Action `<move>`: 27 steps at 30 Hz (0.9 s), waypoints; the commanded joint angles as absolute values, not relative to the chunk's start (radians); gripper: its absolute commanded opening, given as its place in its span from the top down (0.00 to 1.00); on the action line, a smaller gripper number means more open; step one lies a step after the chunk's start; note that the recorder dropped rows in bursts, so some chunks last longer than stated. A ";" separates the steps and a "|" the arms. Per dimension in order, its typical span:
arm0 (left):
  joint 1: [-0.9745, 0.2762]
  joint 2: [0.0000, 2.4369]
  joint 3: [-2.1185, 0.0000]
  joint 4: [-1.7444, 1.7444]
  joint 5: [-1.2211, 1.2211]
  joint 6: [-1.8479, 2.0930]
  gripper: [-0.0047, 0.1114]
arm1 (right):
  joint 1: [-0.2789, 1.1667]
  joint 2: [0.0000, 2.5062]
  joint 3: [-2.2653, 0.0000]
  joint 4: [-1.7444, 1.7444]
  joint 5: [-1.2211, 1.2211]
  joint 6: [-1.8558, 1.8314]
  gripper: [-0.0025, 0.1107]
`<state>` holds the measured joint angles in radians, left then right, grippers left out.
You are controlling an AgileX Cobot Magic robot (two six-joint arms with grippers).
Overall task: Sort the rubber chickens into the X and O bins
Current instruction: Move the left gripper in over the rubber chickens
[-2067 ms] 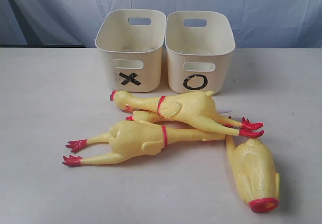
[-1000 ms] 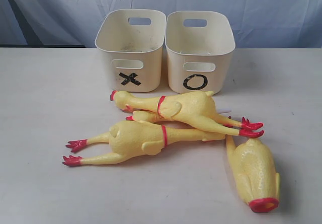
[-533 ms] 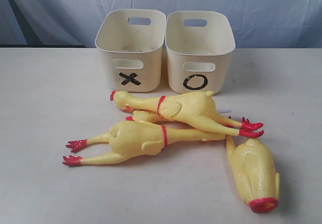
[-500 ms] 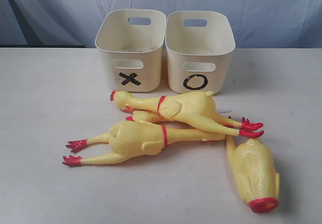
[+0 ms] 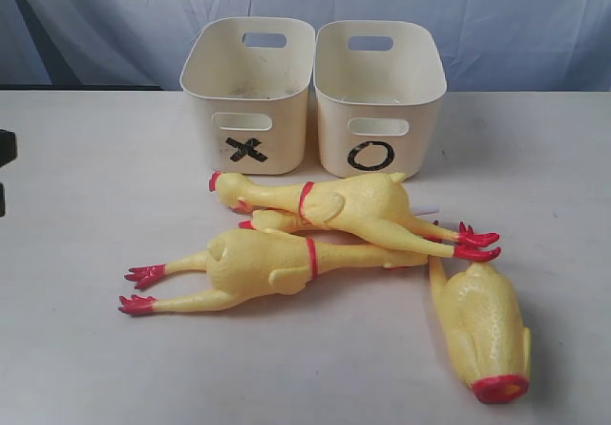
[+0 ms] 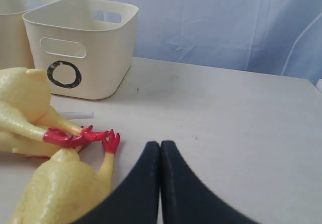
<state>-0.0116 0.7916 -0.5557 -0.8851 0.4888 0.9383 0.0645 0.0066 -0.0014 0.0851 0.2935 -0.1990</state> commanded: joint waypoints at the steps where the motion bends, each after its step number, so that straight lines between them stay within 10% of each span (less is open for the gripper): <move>1: -0.013 0.919 -0.591 -1.016 0.522 1.050 0.96 | 0.060 0.000 0.000 0.084 0.282 -0.201 0.99; 27: -0.243 1.510 -0.801 -1.642 0.629 1.617 0.96 | 0.060 0.000 0.000 0.084 0.280 -0.201 0.99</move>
<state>-0.2259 1.4458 -0.7510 -1.5943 0.6208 1.6114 0.0645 0.0066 -0.0014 0.0851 0.2935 -0.1990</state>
